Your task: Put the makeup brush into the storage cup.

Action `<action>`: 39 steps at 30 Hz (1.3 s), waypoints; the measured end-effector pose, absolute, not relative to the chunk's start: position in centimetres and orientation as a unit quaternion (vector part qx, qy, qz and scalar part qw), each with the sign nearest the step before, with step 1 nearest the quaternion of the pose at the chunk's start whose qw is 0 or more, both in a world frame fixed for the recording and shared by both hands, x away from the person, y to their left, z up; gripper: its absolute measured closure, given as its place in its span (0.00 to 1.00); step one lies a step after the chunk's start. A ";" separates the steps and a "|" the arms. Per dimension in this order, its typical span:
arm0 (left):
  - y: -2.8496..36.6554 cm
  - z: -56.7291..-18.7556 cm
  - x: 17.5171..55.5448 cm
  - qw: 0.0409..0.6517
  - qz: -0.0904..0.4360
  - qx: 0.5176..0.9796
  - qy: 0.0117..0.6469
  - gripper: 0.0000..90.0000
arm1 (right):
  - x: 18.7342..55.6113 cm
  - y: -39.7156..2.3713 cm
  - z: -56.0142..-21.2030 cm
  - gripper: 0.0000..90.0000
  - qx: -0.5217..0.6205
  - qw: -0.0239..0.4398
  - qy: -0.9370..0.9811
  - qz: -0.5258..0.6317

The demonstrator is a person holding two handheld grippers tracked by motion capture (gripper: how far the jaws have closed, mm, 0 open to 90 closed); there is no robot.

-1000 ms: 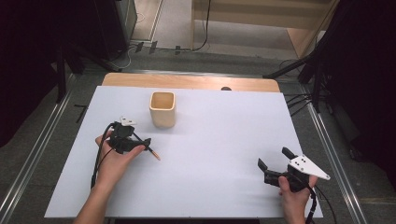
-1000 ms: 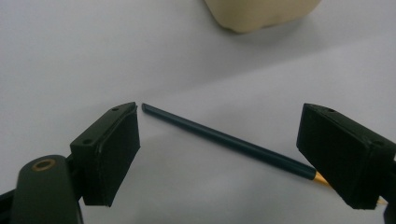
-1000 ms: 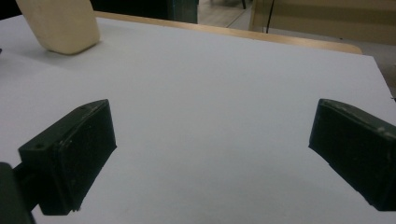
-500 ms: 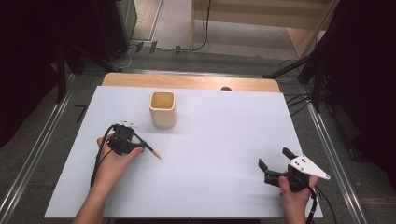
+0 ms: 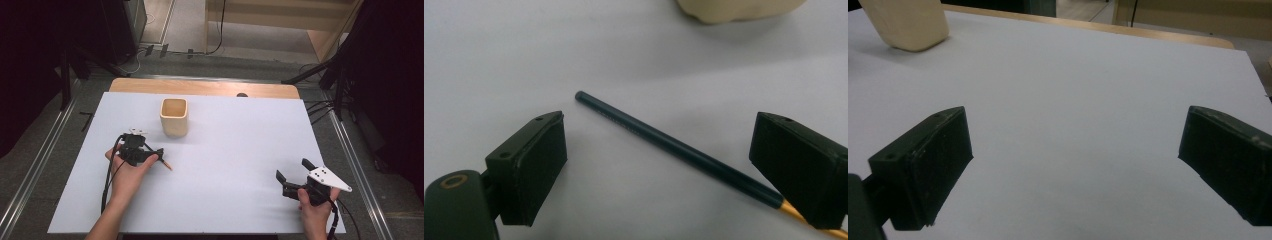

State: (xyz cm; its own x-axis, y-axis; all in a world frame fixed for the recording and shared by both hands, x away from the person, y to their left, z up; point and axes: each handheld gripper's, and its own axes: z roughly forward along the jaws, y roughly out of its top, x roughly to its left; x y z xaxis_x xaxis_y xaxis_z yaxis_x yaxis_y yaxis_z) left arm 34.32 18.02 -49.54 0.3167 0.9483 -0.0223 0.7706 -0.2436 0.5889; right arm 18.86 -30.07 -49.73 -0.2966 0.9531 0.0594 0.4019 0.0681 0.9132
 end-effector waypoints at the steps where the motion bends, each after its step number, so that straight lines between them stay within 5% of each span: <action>1: 18.0 -49.5 34.3 0.258 0.172 0.769 0.558 0.10 | 18.9 -30.1 -49.7 0.01 0.510 0.303 0.665 0.454; 6: 18.0 -49.2 34.1 0.238 0.183 0.783 0.546 0.22 | 18.9 -30.2 -49.8 0.01 0.512 0.303 0.666 0.451; 9: 18.6 -48.6 33.9 0.224 0.172 0.802 0.526 0.43 | 18.9 -30.2 -49.8 0.01 0.515 0.303 0.664 0.449; 10: 18.8 -48.4 33.9 0.220 0.165 0.807 0.522 0.65 | 18.9 -30.3 -49.8 0.02 0.515 0.305 0.663 0.450; 14: 19.8 -47.8 34.0 0.210 0.127 0.823 0.512 0.83 | 18.9 -30.3 -49.7 0.03 0.520 0.306 0.661 0.447; 23: 19.6 -47.6 33.6 0.174 0.123 0.844 0.492 0.76 | 18.9 -30.3 -49.8 0.04 0.522 0.306 0.662 0.442; 26: 20.0 -47.6 33.7 0.182 0.120 0.844 0.490 0.82 | 19.0 -30.2 -49.8 0.05 0.525 0.304 0.662 0.441; 28: 20.3 -47.7 33.7 0.191 0.118 0.843 0.488 0.94 | 19.0 -30.1 -49.8 0.05 0.524 0.303 0.663 0.441; 39: 21.4 -47.1 33.3 0.251 0.119 0.835 0.475 0.95 | 19.2 -29.1 -49.7 0.07 0.507 0.291 0.677 0.447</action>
State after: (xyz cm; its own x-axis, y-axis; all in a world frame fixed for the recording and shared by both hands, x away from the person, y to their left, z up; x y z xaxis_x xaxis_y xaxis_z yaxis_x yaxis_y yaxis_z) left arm 33.30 21.39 -47.08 0.5212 0.8526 -0.0388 0.7332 -0.4240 0.5316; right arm 19.21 -29.11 -49.67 -0.3162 0.9468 0.0601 0.4262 0.0852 0.9006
